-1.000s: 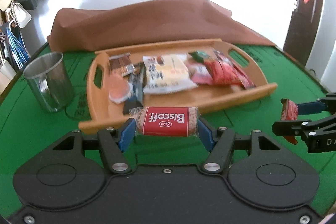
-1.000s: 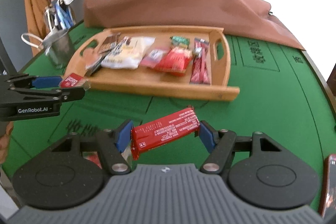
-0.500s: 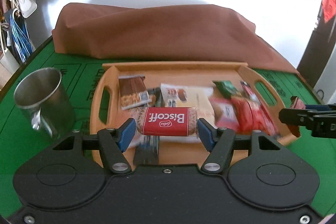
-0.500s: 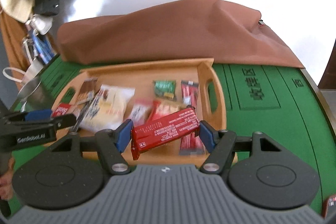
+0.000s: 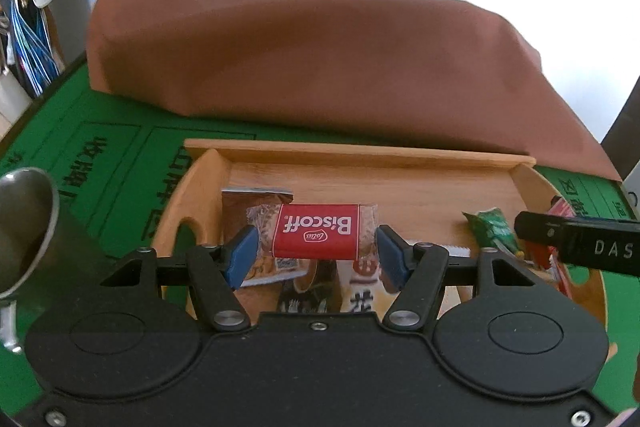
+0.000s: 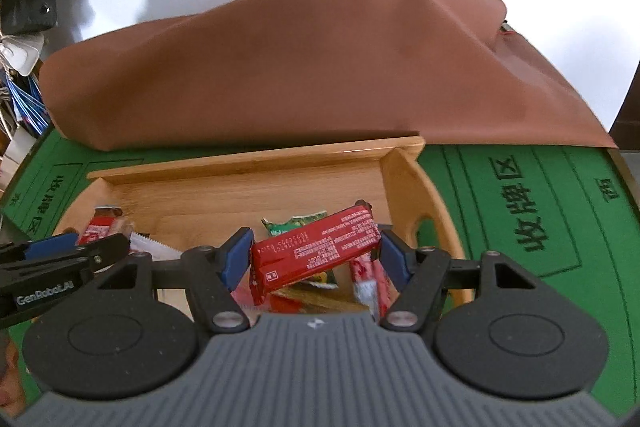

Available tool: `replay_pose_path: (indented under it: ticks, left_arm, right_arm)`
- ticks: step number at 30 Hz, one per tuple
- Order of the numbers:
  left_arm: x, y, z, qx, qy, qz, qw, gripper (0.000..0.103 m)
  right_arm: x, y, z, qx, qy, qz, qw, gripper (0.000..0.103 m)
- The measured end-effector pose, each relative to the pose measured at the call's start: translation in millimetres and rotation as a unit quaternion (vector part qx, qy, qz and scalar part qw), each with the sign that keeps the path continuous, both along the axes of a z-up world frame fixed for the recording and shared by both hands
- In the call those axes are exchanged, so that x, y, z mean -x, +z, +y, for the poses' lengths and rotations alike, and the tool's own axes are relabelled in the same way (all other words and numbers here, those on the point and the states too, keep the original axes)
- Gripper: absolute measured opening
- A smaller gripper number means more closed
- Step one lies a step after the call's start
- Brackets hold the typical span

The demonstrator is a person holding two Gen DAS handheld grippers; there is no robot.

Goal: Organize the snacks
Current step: 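Carry the Biscoff pack and red wafer bar over the tray, then open both grippers to drop the snacks onto the tray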

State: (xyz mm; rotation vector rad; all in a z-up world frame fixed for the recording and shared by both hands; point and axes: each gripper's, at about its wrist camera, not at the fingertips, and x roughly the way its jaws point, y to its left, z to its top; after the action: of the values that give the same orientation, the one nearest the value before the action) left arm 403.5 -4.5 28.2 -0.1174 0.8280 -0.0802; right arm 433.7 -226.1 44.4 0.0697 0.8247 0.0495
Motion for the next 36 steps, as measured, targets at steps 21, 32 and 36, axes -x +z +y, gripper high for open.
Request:
replay_pose_path:
  ticks: [21, 32, 36]
  left_arm:
    - [-2.8, -9.3, -6.3, -0.003, -0.017, -0.001, 0.9998, 0.08]
    - [40.9, 5.1, 2.8, -0.015, -0.023, -0.014, 0.9995, 0.098]
    - [67.1, 9.8, 3.5, -0.022, -0.033, -0.023, 0.9989, 0.101]
  right_arm:
    - [-5.2, -16.7, 9.9, -0.015, 0.026, 0.018, 0.999, 0.086]
    - [35.6, 5.3, 11.6, -0.015, 0.043, -0.01, 0.999, 0.093]
    - [61.0, 9.3, 11.4, -0.012, 0.059, -0.02, 0.998, 0.094]
